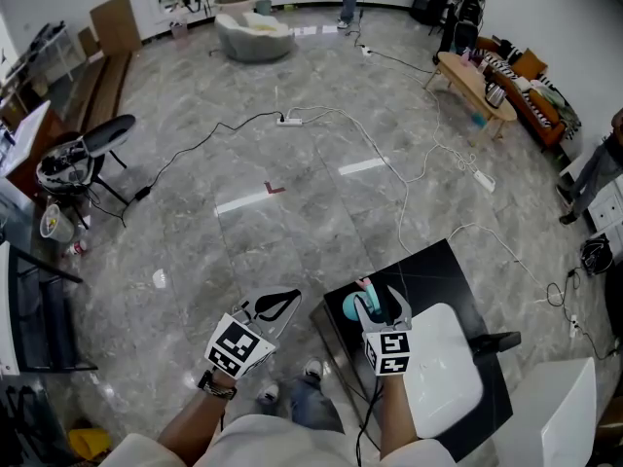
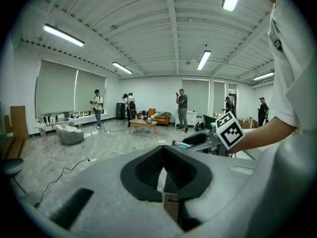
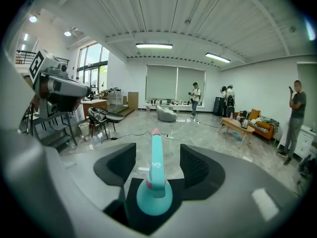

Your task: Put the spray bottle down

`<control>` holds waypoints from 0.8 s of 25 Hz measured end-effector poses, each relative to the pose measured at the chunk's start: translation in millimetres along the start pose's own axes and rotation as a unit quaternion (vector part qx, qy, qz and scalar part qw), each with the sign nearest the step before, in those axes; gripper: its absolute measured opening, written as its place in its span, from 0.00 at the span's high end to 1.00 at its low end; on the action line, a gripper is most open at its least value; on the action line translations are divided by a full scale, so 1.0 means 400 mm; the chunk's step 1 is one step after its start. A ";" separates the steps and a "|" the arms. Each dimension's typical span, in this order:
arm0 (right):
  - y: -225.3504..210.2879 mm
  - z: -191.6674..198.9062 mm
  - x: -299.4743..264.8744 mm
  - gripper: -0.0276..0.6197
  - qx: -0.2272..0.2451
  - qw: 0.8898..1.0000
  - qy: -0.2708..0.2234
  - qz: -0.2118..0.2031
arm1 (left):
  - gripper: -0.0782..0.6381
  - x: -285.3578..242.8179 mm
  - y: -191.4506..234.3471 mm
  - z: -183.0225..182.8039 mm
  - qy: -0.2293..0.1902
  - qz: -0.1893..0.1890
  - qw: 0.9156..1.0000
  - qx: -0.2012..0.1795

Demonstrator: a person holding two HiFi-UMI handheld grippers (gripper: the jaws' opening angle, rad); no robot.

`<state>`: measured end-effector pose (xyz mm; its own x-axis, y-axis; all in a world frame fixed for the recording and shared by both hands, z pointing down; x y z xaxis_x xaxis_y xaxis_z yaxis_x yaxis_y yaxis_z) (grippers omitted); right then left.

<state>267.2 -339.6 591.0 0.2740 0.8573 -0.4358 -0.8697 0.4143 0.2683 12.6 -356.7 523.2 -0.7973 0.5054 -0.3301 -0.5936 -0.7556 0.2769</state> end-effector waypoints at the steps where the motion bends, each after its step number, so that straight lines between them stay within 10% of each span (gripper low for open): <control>1: 0.001 -0.005 0.011 0.51 -0.001 1.000 -0.002 0.003 | 0.88 0.005 -0.004 -0.002 -0.002 0.001 1.000 -0.001; 20: 0.061 -0.123 0.305 0.66 -0.026 0.997 -0.029 0.064 | 0.88 0.134 -0.126 -0.091 -0.056 0.049 0.996 -0.056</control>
<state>259.0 -240.0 502.0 0.1820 0.9185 -0.3510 -0.9184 0.2863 0.2731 3.8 -306.4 458.7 -0.8620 0.4653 -0.2013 -0.5010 -0.8424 0.1985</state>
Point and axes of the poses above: the fingertips, and each gripper's own axes: x backward along the fingers, y to its left, z out of its underside, the point moved 9 cm from there along x, backward along the fingers, and after that the axes turned 14 degrees about x, right-handed, at the moved point
